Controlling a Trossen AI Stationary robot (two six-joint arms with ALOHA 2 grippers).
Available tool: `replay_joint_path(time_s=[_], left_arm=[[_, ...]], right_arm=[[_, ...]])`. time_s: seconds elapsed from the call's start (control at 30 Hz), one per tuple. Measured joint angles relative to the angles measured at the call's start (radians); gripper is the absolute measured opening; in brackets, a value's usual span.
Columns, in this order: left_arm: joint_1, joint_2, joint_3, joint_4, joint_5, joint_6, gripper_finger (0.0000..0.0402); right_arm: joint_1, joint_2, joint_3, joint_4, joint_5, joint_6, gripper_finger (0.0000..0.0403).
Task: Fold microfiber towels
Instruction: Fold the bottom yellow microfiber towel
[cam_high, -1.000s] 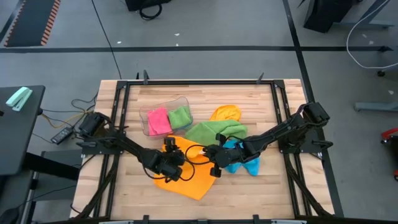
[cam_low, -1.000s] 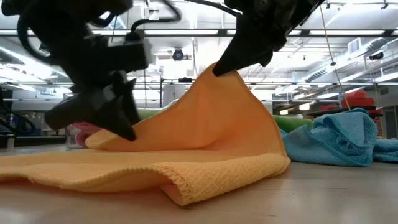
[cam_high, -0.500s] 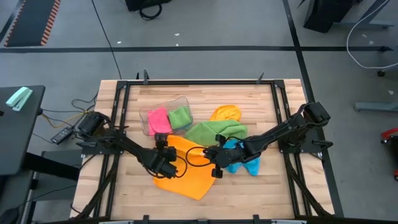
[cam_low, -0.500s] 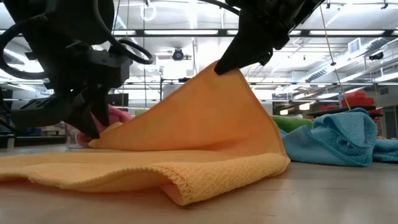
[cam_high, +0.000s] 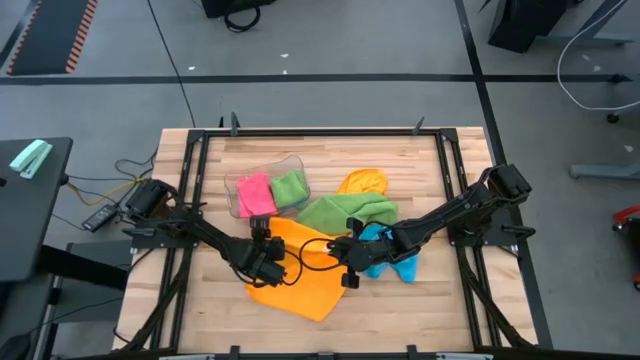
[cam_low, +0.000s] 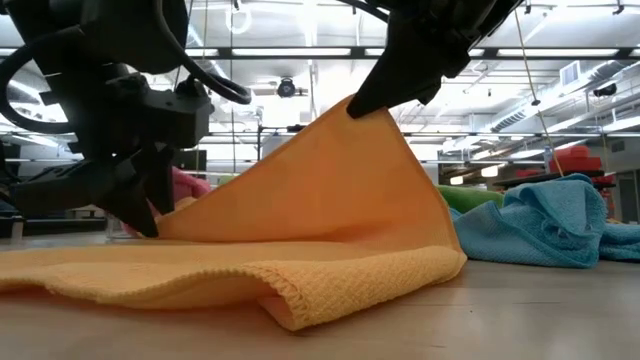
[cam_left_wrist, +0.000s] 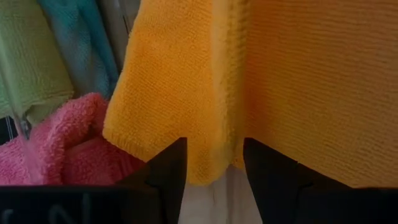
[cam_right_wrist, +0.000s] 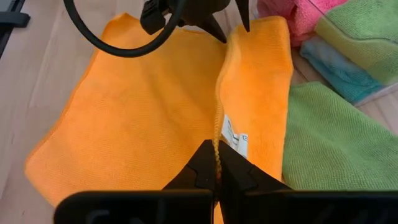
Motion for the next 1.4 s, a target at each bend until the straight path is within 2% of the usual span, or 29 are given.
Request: replay_joint_path(time_s=[0.1,0.23,0.3,0.5,0.57,0.7,0.8,1.0,1.13,1.4], left_arm=[[0.003,0.000,0.000,0.001,0.000,0.000,0.0126],[0.003,0.000,0.002,-0.001,0.025,0.017,0.0035],[0.002,-0.011,0.016,-0.023,0.056,0.047,0.0013],[0.002,-0.081,0.109,-0.153,0.105,0.157,0.0016],[0.010,-0.101,0.144,-0.185,0.175,0.202,0.0009],[0.030,-0.129,0.188,-0.166,0.385,0.203,0.0014],[0.027,-0.129,0.192,-0.139,0.465,0.178,0.0019],[-0.005,-0.118,0.190,-0.148,0.525,0.133,0.0007],[-0.031,-0.118,0.190,-0.145,0.582,0.121,0.0017],[-0.069,-0.110,0.190,-0.050,0.592,0.116,0.0006]], right_arm=[[0.000,0.000,0.000,0.000,0.000,0.000,0.0008],[0.000,0.000,0.000,0.000,0.000,0.000,0.0008],[0.000,0.000,0.000,0.000,-0.005,0.000,0.0008],[0.011,-0.024,0.000,-0.003,-0.036,-0.069,0.0008],[0.013,-0.026,0.000,0.008,-0.052,-0.113,0.0008],[0.012,-0.022,0.001,0.009,-0.128,-0.141,0.0008],[0.015,-0.018,-0.002,-0.001,-0.172,-0.142,0.0008],[0.044,-0.018,-0.031,0.065,-0.184,-0.131,0.0008],[0.069,-0.018,-0.040,0.087,-0.191,-0.114,0.0008],[0.104,0.063,-0.039,0.209,-0.216,-0.121,0.0008]])
